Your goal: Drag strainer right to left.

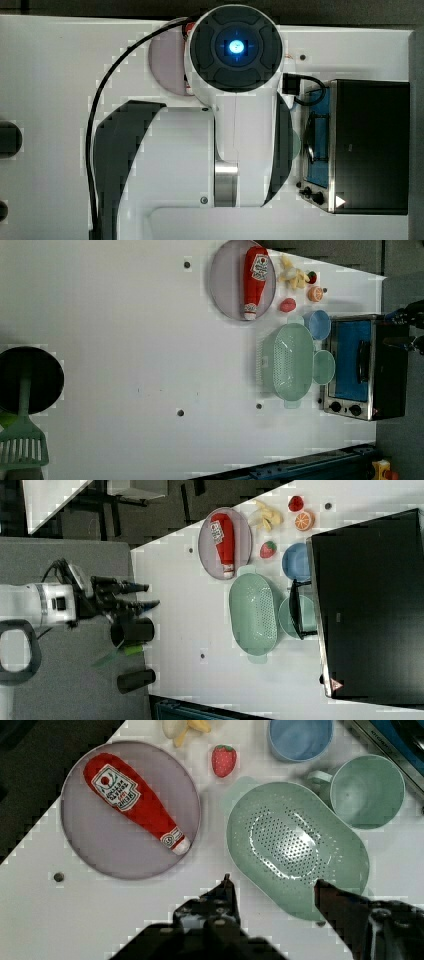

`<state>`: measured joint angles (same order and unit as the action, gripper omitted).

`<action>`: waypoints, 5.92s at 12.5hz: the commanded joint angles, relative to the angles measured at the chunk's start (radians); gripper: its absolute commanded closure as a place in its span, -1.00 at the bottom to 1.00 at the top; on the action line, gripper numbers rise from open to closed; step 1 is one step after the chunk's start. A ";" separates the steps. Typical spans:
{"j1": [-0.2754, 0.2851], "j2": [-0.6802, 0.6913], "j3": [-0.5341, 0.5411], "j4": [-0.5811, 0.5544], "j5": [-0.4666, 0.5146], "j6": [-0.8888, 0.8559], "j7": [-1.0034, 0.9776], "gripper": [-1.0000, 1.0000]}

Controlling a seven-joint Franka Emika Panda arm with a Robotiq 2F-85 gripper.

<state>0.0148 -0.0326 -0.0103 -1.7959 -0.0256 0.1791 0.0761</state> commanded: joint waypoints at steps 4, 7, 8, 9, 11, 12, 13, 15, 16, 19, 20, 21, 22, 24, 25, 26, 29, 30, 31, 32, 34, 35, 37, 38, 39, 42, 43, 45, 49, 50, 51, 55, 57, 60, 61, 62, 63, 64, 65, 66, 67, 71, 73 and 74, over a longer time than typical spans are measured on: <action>-0.011 -0.431 -0.058 -0.283 -0.023 -0.198 0.073 -0.99; -0.011 -0.353 -0.052 -0.404 -0.023 -0.043 0.099 -1.00; -0.010 -0.315 -0.048 -0.450 -0.023 0.040 0.120 -1.00; -0.009 -0.272 -0.045 -0.495 -0.023 0.132 0.148 -1.00; -0.009 -0.177 -0.038 -0.573 -0.023 0.315 0.261 -1.00; -0.008 -0.126 -0.036 -0.604 -0.023 0.406 0.337 -1.00; -0.007 -0.072 -0.034 -0.629 -0.023 0.499 0.407 -1.00; -0.004 0.041 -0.033 -0.655 -0.023 0.669 0.490 -1.00; -0.001 0.096 -0.033 -0.659 -0.023 0.738 0.514 -1.00; 0.008 0.239 -0.029 -0.660 -0.023 0.889 0.607 -1.00; 0.009 0.278 -0.023 -0.661 -0.023 0.941 0.639 -1.00; 0.010 0.313 -0.017 -0.661 -0.023 0.987 0.666 -1.00; 0.012 0.344 -0.009 -0.661 -0.023 1.028 0.679 -1.00; 0.016 0.386 0.008 -0.660 -0.023 1.065 0.679 -1.00; 0.018 0.397 0.013 -0.661 -0.022 1.065 0.679 -1.00; 0.021 0.401 0.020 -0.659 -0.021 1.066 0.679 -1.00; 0.042 0.405 0.043 -0.657 -0.016 1.064 0.681 -1.00; 0.052 0.405 0.046 -0.655 -0.012 1.063 0.682 -1.00; 0.065 0.406 0.047 -0.655 -0.005 1.061 0.682 -1.00; 0.079 0.408 0.047 -0.655 0.008 1.055 0.682 -1.00; 0.110 0.414 0.047 -0.653 0.037 1.055 0.682 -1.00; 0.127 0.416 0.047 -0.650 0.054 1.053 0.682 -1.00; 0.161 0.419 0.047 -0.634 0.100 1.022 0.690 -1.00; 0.179 0.423 0.048 -0.620 0.123 1.000 0.707 -1.00; 0.197 0.428 0.050 -0.607 0.142 0.977 0.730 -1.00; 0.258 0.452 0.057 -0.559 0.178 0.951 0.866 -1.00; 0.281 0.462 0.058 -0.543 0.178 0.951 0.906 -1.00; 0.325 0.484 0.059 -0.510 0.178 0.946 0.977 -1.00; 0.397 0.526 0.070 -0.432 0.179 0.915 1.067 -1.00; 0.414 0.536 0.072 -0.414 0.180 0.905 1.088 -1.00; 0.431 0.546 0.073 -0.394 0.181 0.900 1.102 -1.00; 0.490 0.592 0.079 -0.315 0.218 0.886 1.115 -1.00; 0.515 0.615 0.080 -0.274 0.253 0.879 1.116 -1.00; 0.550 0.646 0.080 -0.224 0.284 0.876 1.117 -1.00; 0.561 0.655 0.080 -0.210 0.295 0.876 1.119 -1.00; 0.571 0.662 0.080 -0.196 0.298 0.876 1.132 -1.00; 0.582 0.670 0.080 -0.183 0.298 0.877 1.157 -1.00; 0.593 0.678 0.080 -0.169 0.298 0.877 1.188 -1.00; 0.604 0.686 0.080 -0.155 0.298 0.877 1.220 -1.00; 0.615 0.695 0.081 -0.141 0.298 0.877 1.240 -1.00; 0.626 0.705 0.081 -0.126 0.298 0.879 1.244 -1.00; 0.656 0.747 0.081 -0.064 0.299 0.879 1.244 -1.00; 0.667 0.751 0.079 -0.043 0.299 0.886 1.244 -1.00; 0.667 0.740 0.069 -0.045 0.294 0.880 1.242 -1.00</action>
<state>0.6812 0.7119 0.0666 -1.8418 0.2769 1.0537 1.2686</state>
